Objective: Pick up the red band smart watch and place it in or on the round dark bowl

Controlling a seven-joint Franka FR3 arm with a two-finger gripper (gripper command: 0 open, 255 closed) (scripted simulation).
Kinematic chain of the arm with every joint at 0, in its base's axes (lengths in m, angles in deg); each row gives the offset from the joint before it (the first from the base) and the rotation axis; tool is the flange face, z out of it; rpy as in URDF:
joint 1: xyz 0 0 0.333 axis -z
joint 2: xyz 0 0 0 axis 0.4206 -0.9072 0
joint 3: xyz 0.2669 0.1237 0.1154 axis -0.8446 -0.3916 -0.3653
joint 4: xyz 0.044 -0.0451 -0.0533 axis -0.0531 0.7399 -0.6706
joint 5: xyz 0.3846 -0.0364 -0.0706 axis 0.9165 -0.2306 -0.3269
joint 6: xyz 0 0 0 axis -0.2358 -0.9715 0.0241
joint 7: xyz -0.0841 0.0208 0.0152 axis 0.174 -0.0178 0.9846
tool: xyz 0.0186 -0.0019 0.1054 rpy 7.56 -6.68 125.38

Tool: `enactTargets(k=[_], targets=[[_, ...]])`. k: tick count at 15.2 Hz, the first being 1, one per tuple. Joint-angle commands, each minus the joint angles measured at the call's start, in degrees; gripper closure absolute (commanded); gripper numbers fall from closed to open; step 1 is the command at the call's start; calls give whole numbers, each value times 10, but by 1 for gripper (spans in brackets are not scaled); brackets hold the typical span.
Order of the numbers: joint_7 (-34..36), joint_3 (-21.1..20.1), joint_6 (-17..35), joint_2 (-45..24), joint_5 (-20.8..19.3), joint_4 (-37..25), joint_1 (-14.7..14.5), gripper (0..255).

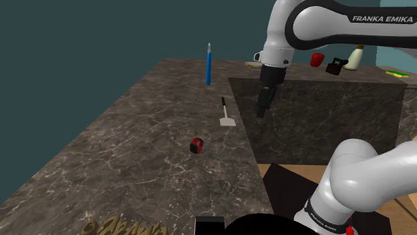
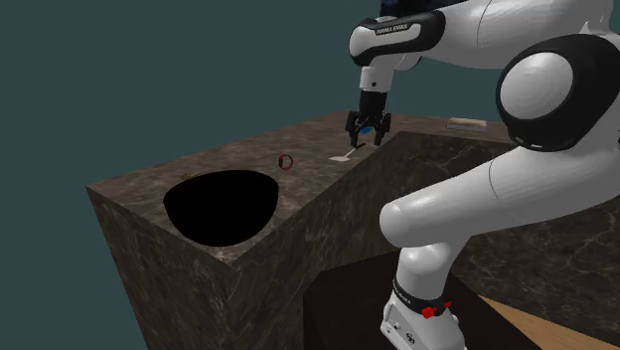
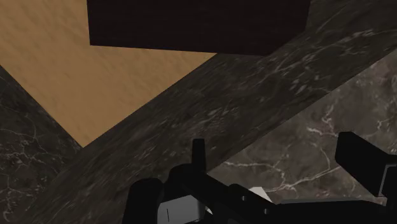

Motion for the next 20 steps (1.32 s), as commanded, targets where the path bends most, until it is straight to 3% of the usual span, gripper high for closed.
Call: enactTargets(k=[1, 11, 20], targets=[[0, 0, 0, 0, 0, 0, 0, 0], [138, -120, 63, -129, 66, -68, -36, 0], [264, -215, 105, -290, 69, -190, -52, 0]])
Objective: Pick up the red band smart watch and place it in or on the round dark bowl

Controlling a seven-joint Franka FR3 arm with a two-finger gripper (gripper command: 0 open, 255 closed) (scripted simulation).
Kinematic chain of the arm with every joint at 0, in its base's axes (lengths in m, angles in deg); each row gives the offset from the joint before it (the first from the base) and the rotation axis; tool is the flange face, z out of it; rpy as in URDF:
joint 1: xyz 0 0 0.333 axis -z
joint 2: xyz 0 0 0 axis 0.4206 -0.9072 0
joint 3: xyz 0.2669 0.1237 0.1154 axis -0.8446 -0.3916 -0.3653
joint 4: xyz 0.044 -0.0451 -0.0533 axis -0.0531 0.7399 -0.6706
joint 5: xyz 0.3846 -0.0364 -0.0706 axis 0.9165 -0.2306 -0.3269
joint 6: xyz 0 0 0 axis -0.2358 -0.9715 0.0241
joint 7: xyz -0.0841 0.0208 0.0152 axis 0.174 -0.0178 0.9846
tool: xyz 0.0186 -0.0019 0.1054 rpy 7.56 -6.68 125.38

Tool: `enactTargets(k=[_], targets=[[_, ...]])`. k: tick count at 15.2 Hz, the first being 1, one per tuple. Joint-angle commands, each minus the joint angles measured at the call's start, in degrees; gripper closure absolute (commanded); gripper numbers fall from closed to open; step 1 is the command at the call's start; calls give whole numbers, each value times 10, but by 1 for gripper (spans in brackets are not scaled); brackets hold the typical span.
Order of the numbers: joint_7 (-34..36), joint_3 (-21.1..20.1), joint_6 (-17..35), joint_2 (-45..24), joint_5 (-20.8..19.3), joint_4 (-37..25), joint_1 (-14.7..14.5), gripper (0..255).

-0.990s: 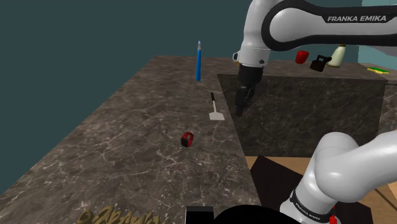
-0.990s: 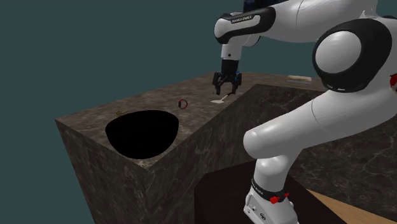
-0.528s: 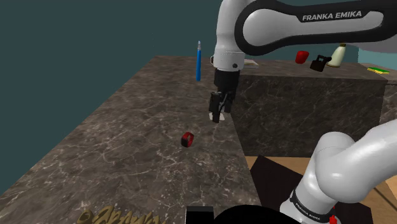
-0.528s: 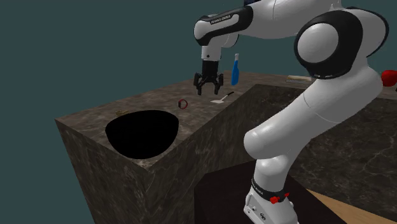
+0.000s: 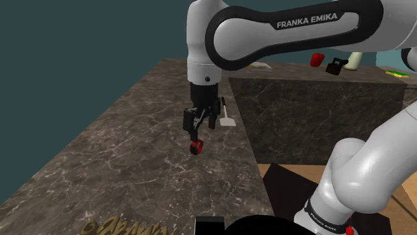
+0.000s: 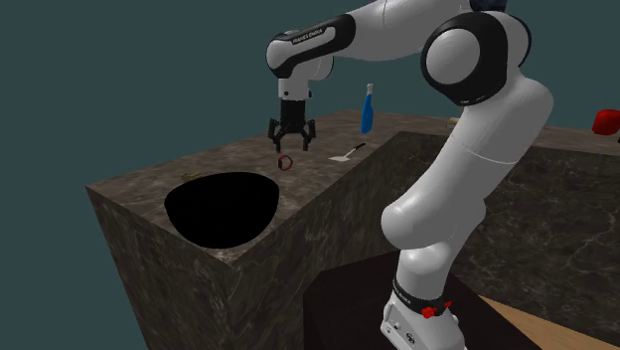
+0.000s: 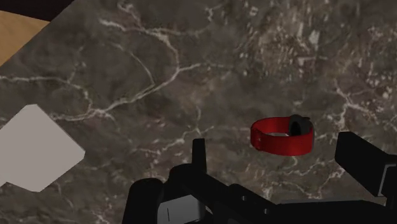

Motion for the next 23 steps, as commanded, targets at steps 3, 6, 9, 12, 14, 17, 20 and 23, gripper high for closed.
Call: enactTargets(k=[3, 6, 9, 12, 14, 17, 20, 23], targets=[[22, -16, 20, -30, -3, -11, -3, 0], [22, -19, 43, -31, -1, 12, -5, 0], [21, -21, 62, -33, 0, 30, -6, 0], [21, -21, 63, -33, 0, 30, -6, 0], [21, -21, 63, -33, 0, 30, -6, 0], [21, -21, 62, -33, 0, 30, -6, 255], [21, -21, 62, -33, 0, 30, -6, 255], [21, -21, 62, -33, 0, 30, -6, 255]])
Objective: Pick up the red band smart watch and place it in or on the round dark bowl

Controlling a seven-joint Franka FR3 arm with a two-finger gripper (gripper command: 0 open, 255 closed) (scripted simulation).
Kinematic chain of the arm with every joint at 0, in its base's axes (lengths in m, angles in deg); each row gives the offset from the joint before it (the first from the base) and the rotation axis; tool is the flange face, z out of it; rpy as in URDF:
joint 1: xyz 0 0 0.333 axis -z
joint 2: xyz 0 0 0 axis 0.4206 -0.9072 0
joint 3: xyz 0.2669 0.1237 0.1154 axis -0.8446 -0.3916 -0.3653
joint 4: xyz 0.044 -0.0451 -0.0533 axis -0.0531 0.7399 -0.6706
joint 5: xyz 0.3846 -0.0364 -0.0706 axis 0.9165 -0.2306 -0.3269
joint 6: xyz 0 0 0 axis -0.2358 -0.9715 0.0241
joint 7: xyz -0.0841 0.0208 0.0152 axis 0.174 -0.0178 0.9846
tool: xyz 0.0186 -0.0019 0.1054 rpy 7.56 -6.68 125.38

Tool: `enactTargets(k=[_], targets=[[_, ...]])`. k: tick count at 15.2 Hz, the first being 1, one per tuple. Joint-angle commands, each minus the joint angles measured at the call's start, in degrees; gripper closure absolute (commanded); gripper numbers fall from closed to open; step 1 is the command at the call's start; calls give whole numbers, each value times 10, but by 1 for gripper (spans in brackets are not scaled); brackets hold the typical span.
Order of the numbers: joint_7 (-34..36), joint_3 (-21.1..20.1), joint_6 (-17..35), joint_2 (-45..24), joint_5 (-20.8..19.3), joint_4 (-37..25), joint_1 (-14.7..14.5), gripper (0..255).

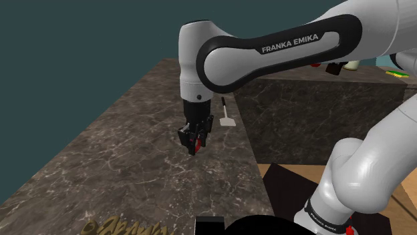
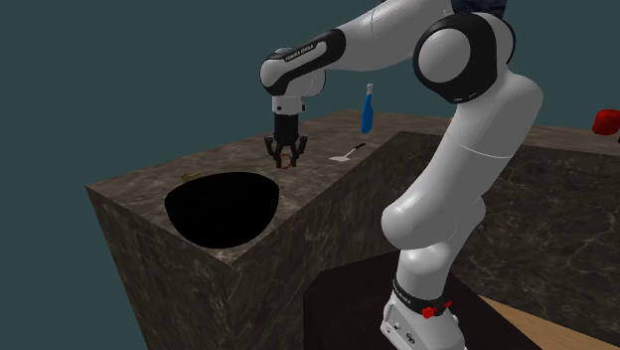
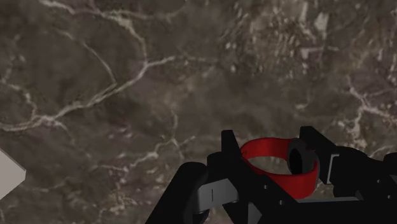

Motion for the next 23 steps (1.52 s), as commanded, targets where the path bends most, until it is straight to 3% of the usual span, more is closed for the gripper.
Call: enactTargets(k=[1, 23], targets=[[0, 0, 0, 0, 0, 0, 0, 255], [15, 10, -153, -4, -9, -157, 5, 255]])
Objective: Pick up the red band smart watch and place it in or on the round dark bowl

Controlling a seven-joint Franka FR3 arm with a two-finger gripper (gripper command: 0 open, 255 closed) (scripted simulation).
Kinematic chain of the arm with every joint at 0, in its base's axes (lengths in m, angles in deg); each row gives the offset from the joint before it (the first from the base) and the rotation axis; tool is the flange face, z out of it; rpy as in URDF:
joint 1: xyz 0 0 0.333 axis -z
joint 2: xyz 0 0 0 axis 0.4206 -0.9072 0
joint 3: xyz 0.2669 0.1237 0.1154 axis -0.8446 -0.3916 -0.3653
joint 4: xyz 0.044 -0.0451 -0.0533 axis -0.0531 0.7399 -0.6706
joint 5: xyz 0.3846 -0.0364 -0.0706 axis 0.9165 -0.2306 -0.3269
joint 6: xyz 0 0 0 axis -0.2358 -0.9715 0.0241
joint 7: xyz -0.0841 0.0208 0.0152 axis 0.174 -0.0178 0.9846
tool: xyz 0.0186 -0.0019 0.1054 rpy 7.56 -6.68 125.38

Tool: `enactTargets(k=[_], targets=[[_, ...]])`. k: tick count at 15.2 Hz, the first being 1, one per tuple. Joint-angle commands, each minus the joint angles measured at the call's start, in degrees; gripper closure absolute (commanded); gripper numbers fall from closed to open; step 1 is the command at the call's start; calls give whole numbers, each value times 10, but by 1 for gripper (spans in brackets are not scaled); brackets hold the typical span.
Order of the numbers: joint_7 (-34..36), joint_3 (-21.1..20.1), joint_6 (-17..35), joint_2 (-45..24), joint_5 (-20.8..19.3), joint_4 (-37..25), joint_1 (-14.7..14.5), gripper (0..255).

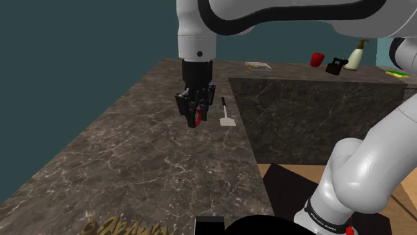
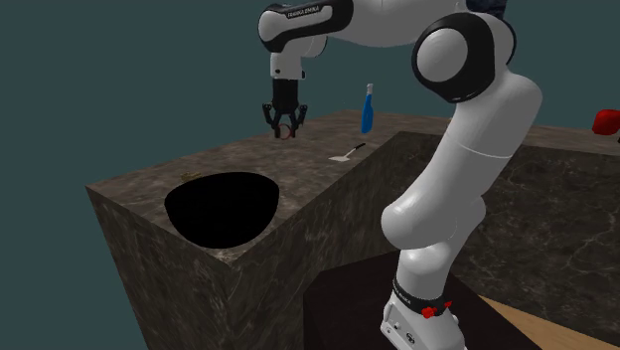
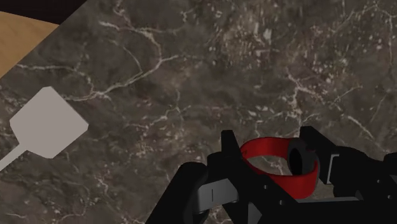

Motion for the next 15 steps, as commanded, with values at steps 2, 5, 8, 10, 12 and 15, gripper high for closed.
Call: enactTargets(k=[2, 5, 8, 10, 12, 15], targets=[[4, 0, -23, -5, -2, -28, 0, 255], [7, 1, -46, -11, -4, -57, 1, 255], [11, 1, -69, -19, -6, -88, 2, 255], [14, 1, -85, -24, -7, -109, 2, 255], [16, 0, -101, -31, -9, -131, 2, 255], [34, -9, -101, -5, 2, -109, -6, 255]])
